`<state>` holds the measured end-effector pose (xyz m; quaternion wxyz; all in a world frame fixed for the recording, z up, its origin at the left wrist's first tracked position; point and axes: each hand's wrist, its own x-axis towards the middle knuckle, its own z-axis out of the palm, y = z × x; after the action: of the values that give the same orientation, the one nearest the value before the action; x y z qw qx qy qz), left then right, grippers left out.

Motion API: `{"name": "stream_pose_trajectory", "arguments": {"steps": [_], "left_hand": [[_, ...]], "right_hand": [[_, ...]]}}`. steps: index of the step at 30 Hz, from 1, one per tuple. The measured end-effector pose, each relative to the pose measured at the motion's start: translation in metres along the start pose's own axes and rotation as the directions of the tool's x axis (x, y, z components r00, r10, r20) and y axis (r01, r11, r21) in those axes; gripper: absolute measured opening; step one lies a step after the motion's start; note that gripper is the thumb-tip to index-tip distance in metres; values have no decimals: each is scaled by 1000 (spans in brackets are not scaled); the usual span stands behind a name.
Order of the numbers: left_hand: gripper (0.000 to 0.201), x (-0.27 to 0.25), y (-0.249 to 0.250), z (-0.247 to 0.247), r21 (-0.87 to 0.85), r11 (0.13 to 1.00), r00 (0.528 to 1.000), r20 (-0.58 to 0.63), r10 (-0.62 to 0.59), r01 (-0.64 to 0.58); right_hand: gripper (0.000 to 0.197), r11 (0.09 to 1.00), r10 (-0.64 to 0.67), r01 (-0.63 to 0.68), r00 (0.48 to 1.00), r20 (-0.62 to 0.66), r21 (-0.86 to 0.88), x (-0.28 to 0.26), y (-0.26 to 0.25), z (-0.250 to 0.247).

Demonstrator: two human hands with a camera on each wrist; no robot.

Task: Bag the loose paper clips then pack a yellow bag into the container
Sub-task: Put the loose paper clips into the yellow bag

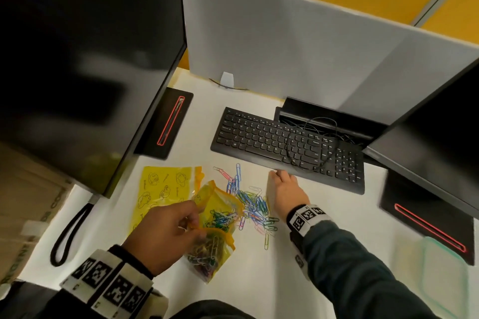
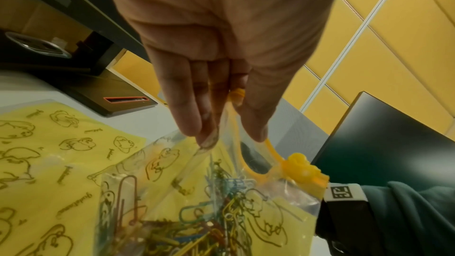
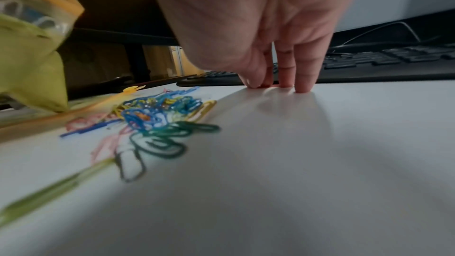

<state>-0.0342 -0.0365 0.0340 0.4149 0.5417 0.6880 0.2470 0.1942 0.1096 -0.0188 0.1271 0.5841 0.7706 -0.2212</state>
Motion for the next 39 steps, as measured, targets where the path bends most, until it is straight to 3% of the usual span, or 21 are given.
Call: {"name": "stream_pose_trajectory", "arguments": {"steps": [4,7,9,11,13,16,18,24,29,32,35,39], "left_hand": [[23,-3,-3,-2,-10,1000,999,-29,-13,13],[24,-4,-2,-1,-16,1000,1000,-22,-11,11],[24,-3,-2,0,-18,1000,999,-29,-17,16],[24,-2,-2,2,-19,1000,999,-31,-24,23],[23,-2,-1,3,-24,999,999,-19,-31,31],[23,-1,3,4,-9,999,999,-17,-40,40],[23,0,4,5,-8,999,999,-11,-44,44],[23,-1,6,6,-8,999,999,-1,-44,44],[26,0,8,7,-21,999,999,20,-30,30],[25,1,9,9,-17,1000,999,23,-22,23],[22,2,9,9,-3,1000,999,20,-24,25],[19,3,12,8,25,1000,999,39,-19,18]], "right_hand": [[45,993,-115,113,990,-78,-30,-13,0,18],[59,982,-145,154,986,-85,109,-27,3,29],[83,971,-138,140,990,-19,192,-30,7,29],[102,984,-142,132,986,84,121,-29,7,25],[89,989,-142,139,988,66,48,-25,4,26],[46,982,-180,185,980,-82,50,-19,-3,32],[35,982,-180,185,978,-102,39,-17,-4,35],[25,990,-133,139,981,-142,29,-16,-4,40],[23,981,-20,55,982,-187,183,-30,-1,23],[17,939,27,72,960,-280,337,-47,-5,5],[11,875,-89,221,948,-307,431,-69,-27,-19],[16,865,-302,339,940,-156,370,-85,-67,-23]]}}
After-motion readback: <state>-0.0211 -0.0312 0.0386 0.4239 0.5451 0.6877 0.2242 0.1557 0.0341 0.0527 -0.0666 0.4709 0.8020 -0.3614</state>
